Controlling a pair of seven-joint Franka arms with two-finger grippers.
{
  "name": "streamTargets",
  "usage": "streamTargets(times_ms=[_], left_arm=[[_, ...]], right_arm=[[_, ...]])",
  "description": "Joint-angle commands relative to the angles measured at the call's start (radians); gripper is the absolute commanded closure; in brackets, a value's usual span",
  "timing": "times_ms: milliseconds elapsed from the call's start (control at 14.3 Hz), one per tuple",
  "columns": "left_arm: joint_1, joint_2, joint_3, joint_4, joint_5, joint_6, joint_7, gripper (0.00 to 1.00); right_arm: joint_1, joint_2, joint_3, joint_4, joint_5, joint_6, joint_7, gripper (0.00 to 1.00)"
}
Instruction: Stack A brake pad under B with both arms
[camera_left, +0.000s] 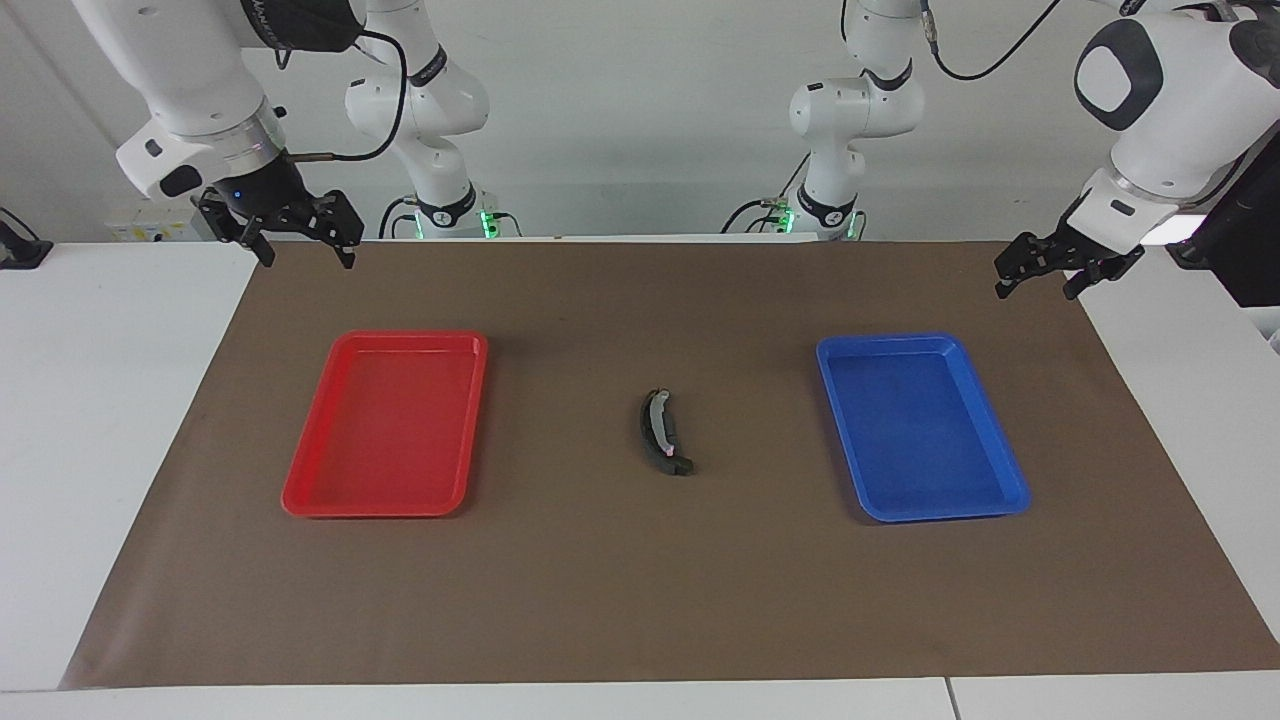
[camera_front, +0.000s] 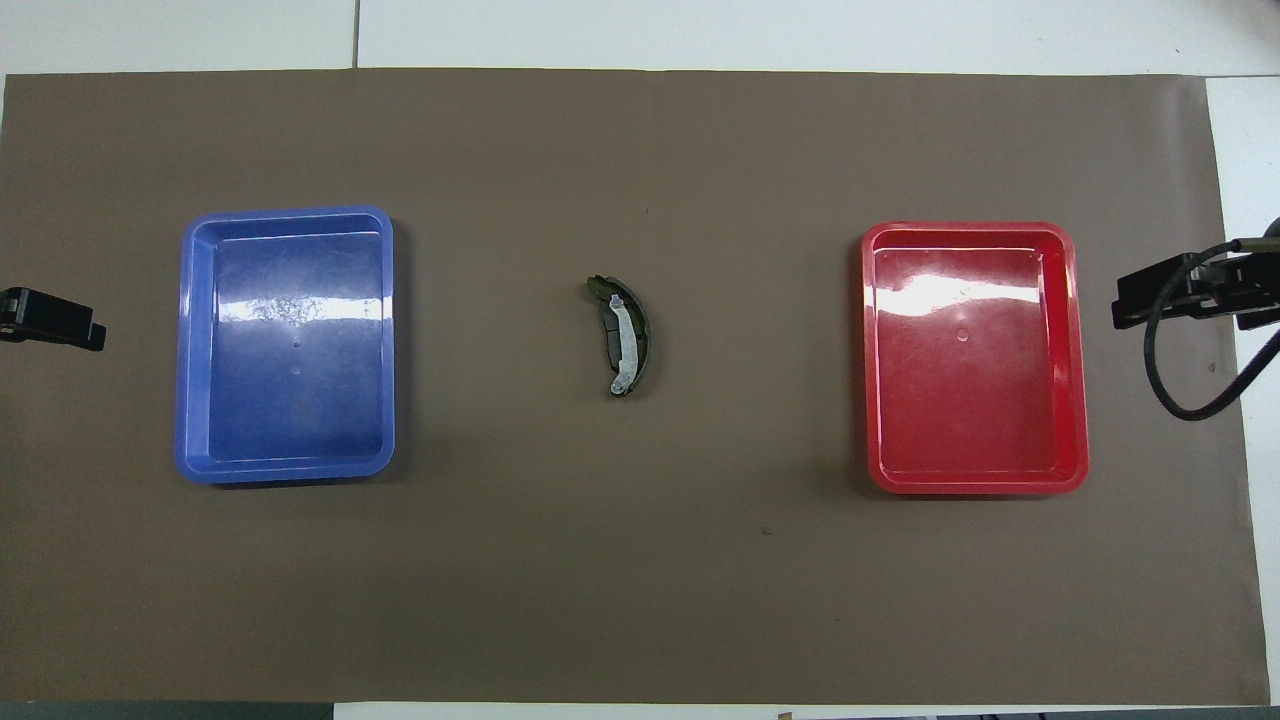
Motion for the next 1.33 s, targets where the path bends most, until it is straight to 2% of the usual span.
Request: streamTargets(times_ms=[0,1258], left_arm=[[0.011,-0.012,-0.008,0.001,-0.004,-0.005,0.004,0.02],[0.011,-0.012,-0.008,0.001,-0.004,-0.005,0.004,0.02]], right_arm=[[-0.012,-0.030,0.002,-0.043,0.005,0.037,-0.024,0.00],[-0.009,-0.025,0.004,-0.029,0.016,0.038,-0.038,0.00]])
